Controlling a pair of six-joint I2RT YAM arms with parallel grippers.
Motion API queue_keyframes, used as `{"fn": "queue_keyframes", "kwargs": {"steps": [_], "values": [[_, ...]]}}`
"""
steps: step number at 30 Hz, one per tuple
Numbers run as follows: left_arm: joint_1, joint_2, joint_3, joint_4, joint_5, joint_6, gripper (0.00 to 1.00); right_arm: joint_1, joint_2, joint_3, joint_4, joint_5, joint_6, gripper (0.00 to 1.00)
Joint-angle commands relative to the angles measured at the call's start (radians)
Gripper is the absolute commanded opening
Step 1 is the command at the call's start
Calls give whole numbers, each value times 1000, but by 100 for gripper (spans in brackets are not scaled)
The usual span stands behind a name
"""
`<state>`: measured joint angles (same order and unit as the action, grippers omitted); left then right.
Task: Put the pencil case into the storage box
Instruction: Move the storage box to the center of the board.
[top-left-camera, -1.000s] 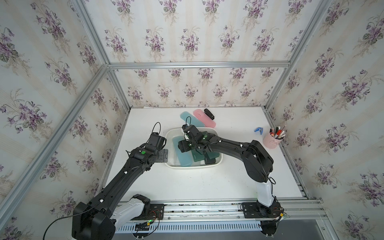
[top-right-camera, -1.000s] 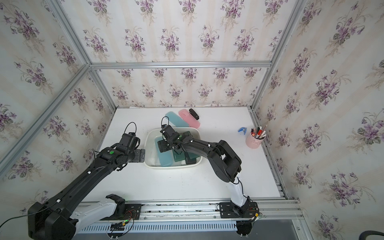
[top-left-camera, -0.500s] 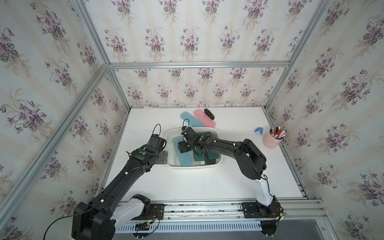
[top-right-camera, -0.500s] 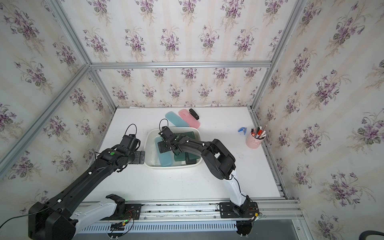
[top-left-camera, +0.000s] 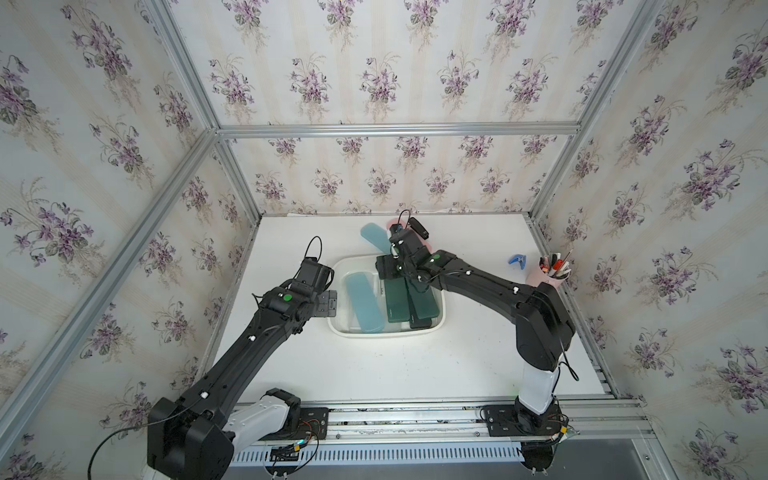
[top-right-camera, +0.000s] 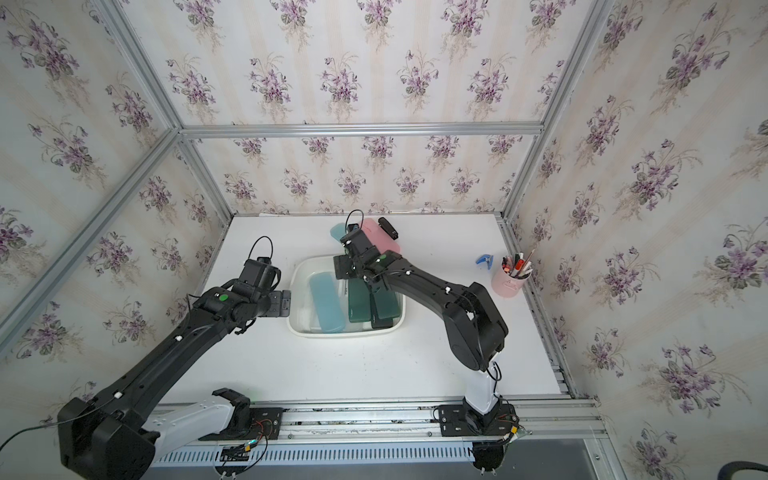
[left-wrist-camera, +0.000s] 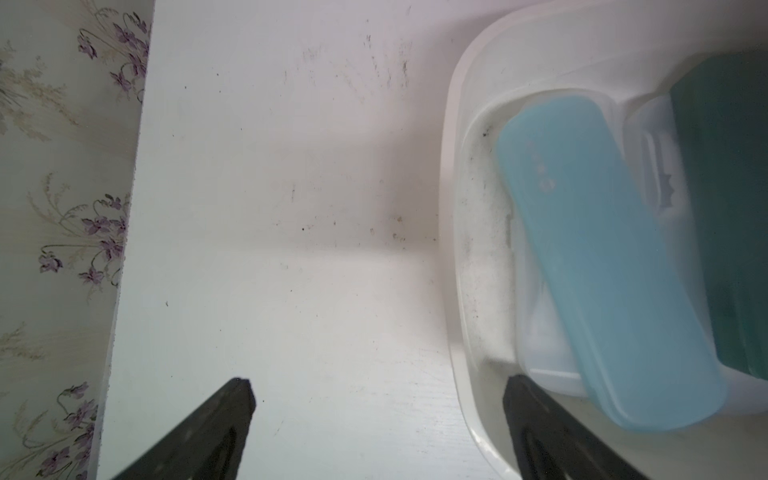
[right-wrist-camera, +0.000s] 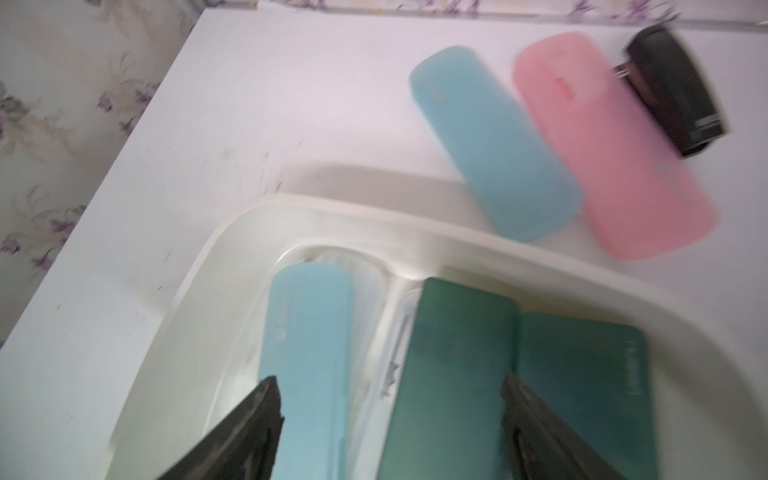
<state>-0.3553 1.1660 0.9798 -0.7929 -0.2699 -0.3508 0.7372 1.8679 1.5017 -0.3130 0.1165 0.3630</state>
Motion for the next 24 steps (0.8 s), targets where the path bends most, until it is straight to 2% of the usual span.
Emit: {"fn": "queue_keyframes", "kwargs": {"steps": [1, 6, 7, 11, 15, 18, 24], "values": [[4, 89, 93, 15, -24, 22, 99, -78, -3, 2, -26, 7, -65, 86], [4, 291, 263, 46, -40, 44, 99, -185, 96, 88, -28, -22, -180, 87], [5, 326, 292, 44, -51, 48, 99, -241, 124, 116, -33, -36, -200, 87], [17, 456, 366, 13, -73, 70, 99, -312, 215, 204, -64, -93, -229, 87], [34, 510, 331, 29, -39, 55, 99, -374, 212, 186, -55, -124, -228, 87], [35, 511, 268, 67, -24, 34, 99, -413, 200, 146, -19, -212, -213, 85], [36, 526, 198, 58, -44, 7, 99, -415, 269, 195, -65, -274, -251, 85]]}}
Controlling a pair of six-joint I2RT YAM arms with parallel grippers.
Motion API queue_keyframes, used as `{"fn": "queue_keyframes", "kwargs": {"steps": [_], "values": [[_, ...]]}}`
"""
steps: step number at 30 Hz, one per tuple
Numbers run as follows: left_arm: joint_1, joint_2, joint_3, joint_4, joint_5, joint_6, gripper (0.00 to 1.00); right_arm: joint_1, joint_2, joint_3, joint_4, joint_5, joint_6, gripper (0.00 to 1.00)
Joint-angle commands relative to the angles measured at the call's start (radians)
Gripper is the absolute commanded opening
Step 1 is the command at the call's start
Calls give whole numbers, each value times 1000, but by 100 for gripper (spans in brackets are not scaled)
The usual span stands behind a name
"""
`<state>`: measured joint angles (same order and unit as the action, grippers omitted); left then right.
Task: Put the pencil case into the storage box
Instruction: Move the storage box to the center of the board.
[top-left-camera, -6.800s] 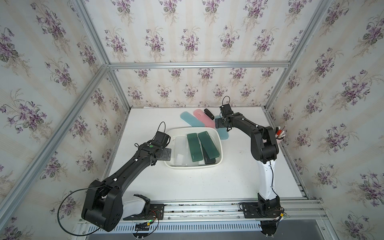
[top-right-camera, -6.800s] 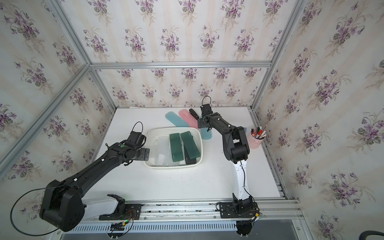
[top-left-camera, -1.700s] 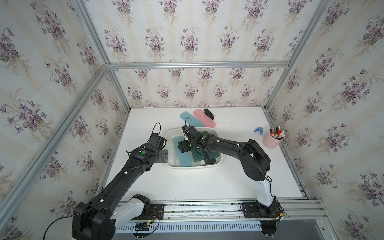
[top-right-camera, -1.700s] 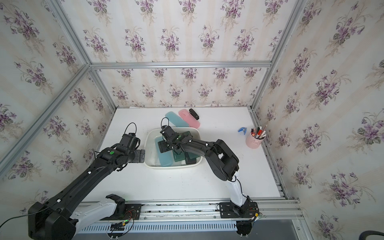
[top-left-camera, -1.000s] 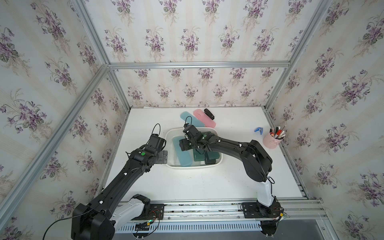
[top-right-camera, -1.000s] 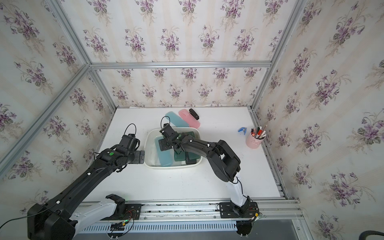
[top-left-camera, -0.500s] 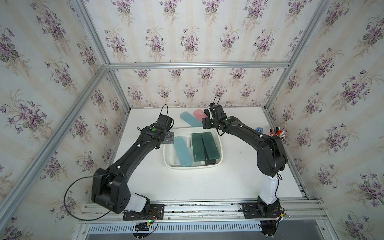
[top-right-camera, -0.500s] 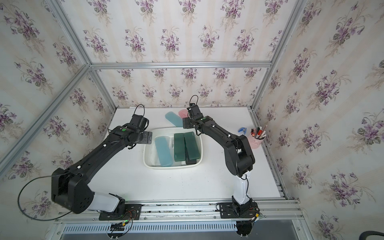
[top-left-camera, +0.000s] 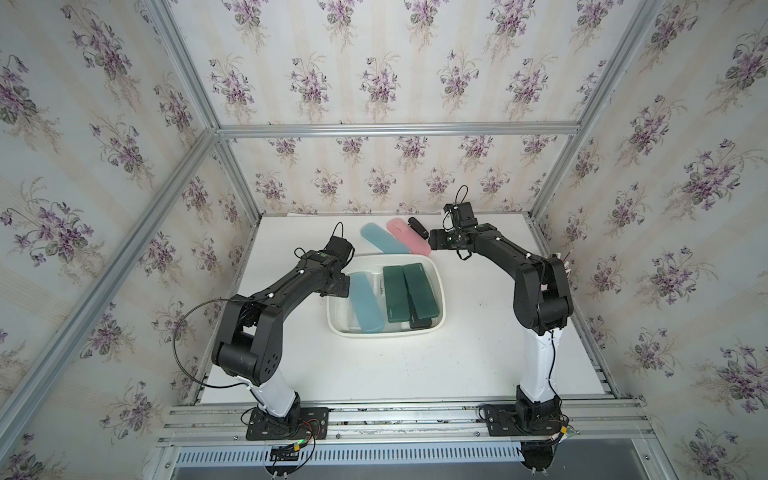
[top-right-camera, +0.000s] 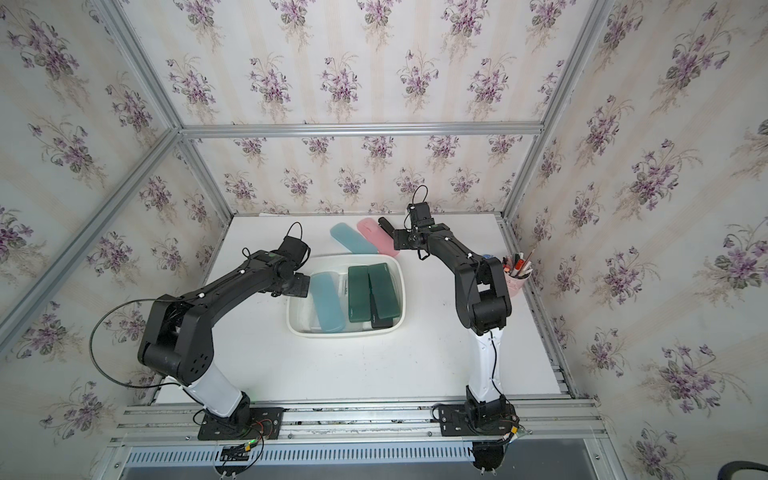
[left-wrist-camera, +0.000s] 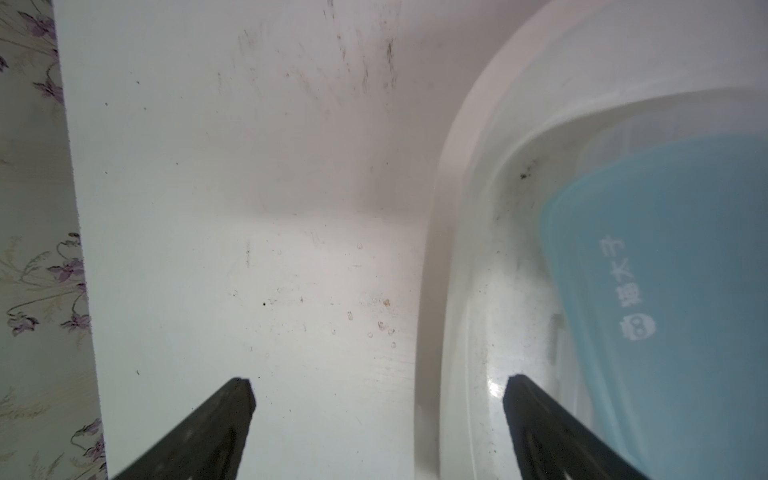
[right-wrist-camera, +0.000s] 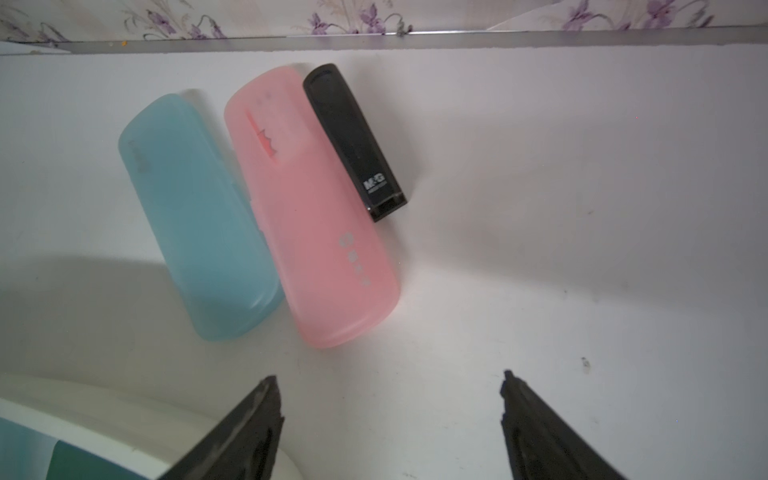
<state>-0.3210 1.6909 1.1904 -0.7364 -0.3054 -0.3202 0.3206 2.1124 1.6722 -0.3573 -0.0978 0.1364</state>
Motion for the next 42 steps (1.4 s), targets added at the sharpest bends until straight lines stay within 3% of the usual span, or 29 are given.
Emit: {"fn": "queue_keyframes", "kwargs": {"steps": [1, 5, 9, 18, 25, 32, 42], "values": [[0, -1, -17, -10, -17, -29, 99, 2, 40, 35, -40, -71, -24, 84], [14, -24, -47, -36, -54, -33, 99, 13, 7, -56, 4, -99, 17, 84], [88, -43, -71, -34, -23, -35, 99, 32, -45, -154, 74, -133, 70, 83], [259, -54, -87, -6, -4, 22, 99, 80, -35, -81, 56, -96, 79, 84], [284, -110, -104, -14, 6, 35, 99, 104, 112, 148, -46, 3, -103, 86], [284, -136, -114, -4, 32, 41, 99, 102, 232, 270, -47, 97, -280, 90], [284, -126, -114, 5, 39, 47, 99, 39, 328, 342, -43, -2, -327, 90]]}}
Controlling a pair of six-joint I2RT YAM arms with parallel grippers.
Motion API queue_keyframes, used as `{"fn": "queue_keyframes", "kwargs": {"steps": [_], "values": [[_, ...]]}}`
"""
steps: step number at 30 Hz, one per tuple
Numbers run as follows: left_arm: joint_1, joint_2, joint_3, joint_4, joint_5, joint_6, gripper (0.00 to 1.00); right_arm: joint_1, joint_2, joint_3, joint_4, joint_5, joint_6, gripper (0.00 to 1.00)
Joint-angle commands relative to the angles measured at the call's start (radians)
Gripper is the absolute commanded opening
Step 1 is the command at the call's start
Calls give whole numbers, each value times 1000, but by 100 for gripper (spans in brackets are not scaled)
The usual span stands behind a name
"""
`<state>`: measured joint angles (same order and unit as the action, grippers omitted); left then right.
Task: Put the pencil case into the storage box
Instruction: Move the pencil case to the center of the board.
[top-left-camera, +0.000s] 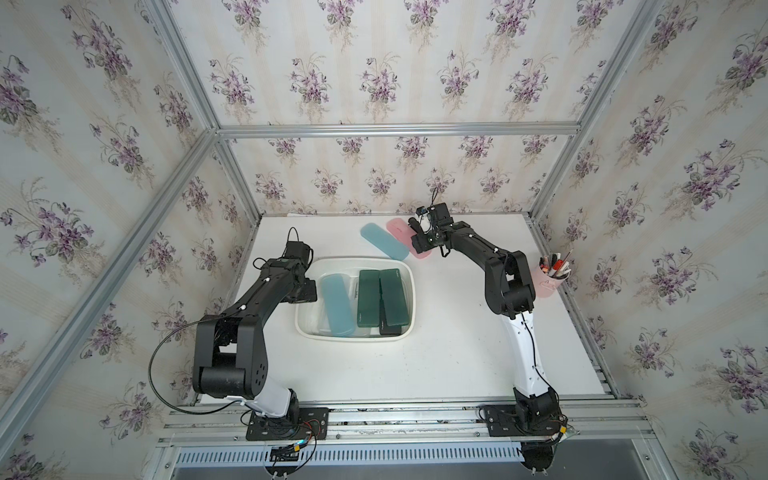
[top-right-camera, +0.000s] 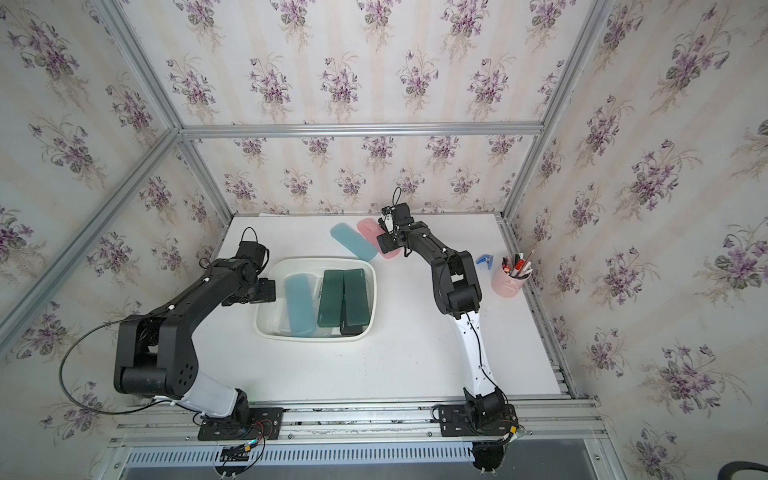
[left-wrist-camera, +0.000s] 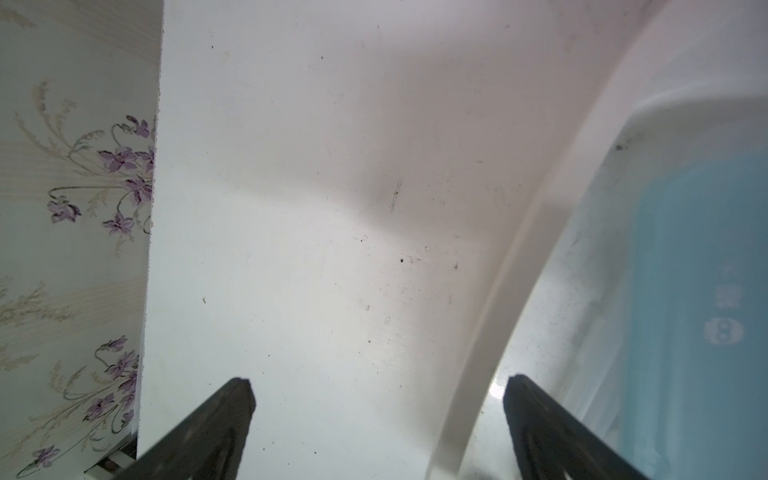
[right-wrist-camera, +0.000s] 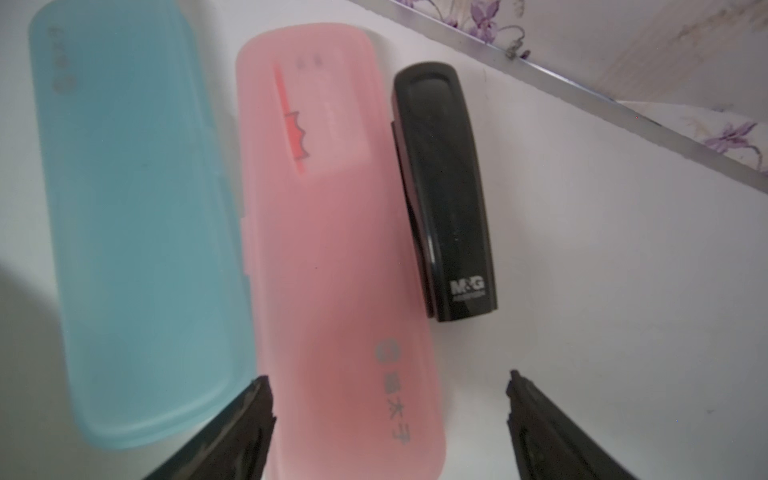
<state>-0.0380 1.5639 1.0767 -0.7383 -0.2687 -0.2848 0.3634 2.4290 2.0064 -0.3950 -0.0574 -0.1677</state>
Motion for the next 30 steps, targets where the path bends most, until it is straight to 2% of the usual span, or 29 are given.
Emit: {"fn": "queue_keyframes", "kwargs": {"steps": [1, 9, 16, 20, 26, 30], "values": [[1, 3, -2, 8, 2, 12, 99, -7, 16, 6, -5, -55, -24, 89], [2, 10, -3, 13, 8, 13, 99, -7, 38, 20, 5, -150, -29, 89], [1, 5, -1, 18, 16, 13, 99, -3, 133, 140, -126, -112, -35, 88], [1, 3, -5, 22, 28, 15, 99, -2, 130, 125, -150, -92, -17, 87], [1, 3, -6, 34, 46, 24, 99, -1, 117, 96, -163, -68, 5, 79], [1, -9, -8, 37, 58, 24, 99, -1, 44, 18, -158, -50, 18, 76]]}}
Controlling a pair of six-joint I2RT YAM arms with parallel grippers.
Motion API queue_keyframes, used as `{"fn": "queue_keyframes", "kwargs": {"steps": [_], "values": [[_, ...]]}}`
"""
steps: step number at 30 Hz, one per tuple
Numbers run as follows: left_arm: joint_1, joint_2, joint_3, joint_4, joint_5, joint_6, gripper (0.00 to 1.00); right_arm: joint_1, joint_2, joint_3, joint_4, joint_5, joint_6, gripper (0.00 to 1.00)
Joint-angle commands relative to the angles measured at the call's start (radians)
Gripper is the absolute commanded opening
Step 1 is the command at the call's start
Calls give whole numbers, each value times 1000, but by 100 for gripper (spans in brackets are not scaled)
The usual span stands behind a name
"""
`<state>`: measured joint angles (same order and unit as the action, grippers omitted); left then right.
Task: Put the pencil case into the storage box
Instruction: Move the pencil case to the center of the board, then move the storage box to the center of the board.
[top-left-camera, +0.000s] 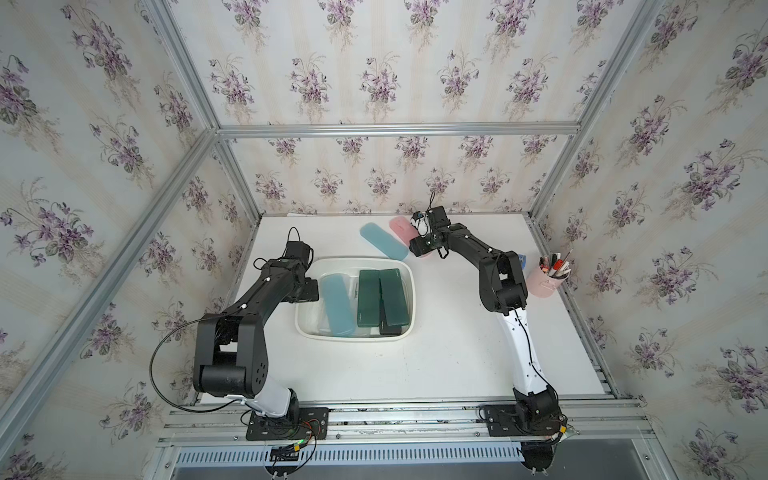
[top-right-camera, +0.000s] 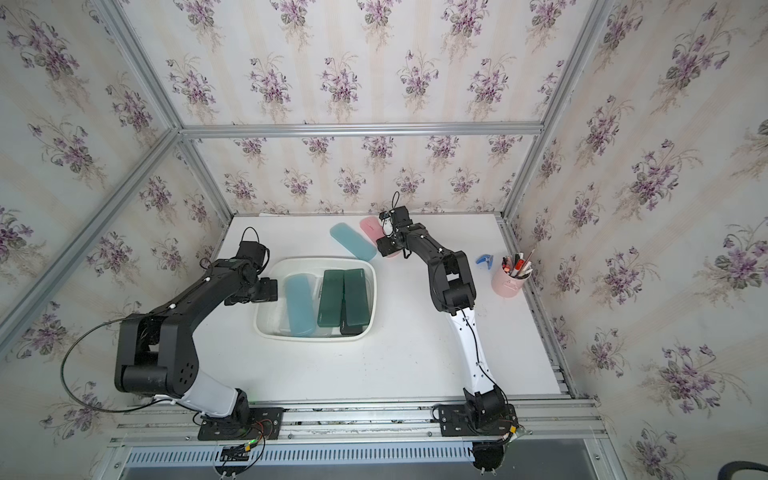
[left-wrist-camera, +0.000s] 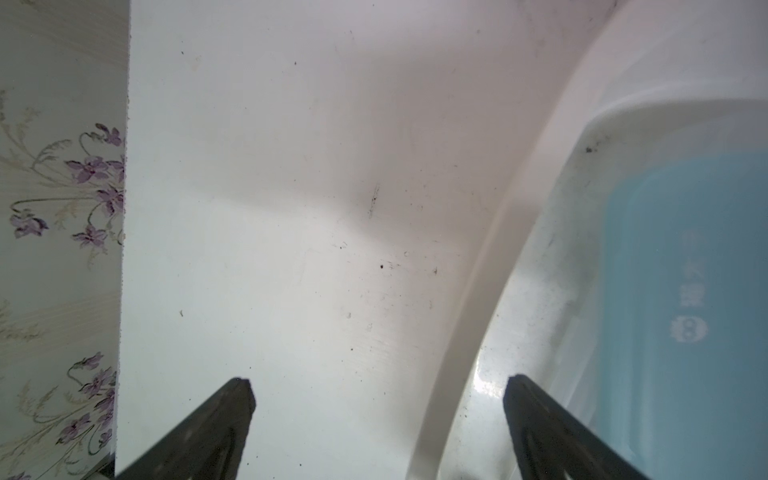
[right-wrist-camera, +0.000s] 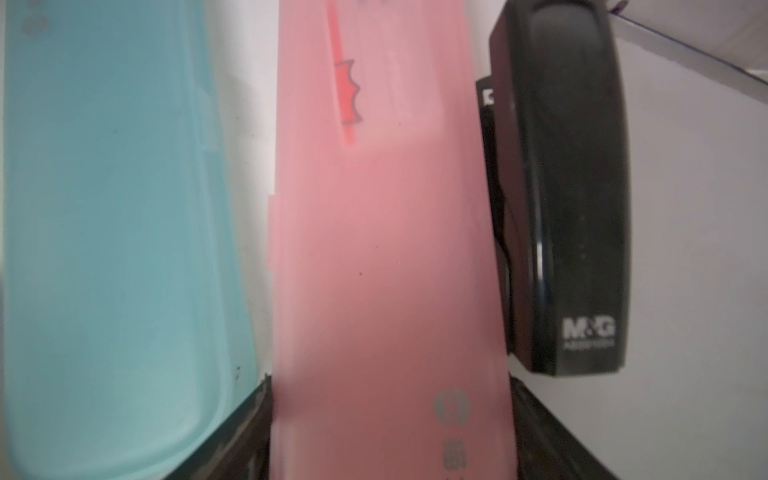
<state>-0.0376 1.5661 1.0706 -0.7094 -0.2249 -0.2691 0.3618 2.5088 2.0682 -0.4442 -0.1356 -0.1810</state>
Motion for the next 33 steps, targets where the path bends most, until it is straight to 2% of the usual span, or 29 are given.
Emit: {"fn": "queue_keyframes", "kwargs": {"steps": [1, 14, 18, 21, 33], "values": [[1, -16, -8, 12, 16, 7, 99, 0, -62, -82, -102, 32, 34, 76], [-16, -45, -25, 30, 65, 6, 99, -1, -545, -803, -29, 126, 183, 76], [-41, -38, -17, 25, 73, 11, 99, -3, -651, -950, -5, 137, 248, 84], [-73, -29, -12, 15, 68, 3, 99, -4, -686, -1004, 28, 138, 261, 99], [-211, -28, -60, 37, 103, -125, 99, -5, -615, -879, 45, 167, 217, 100]]}}
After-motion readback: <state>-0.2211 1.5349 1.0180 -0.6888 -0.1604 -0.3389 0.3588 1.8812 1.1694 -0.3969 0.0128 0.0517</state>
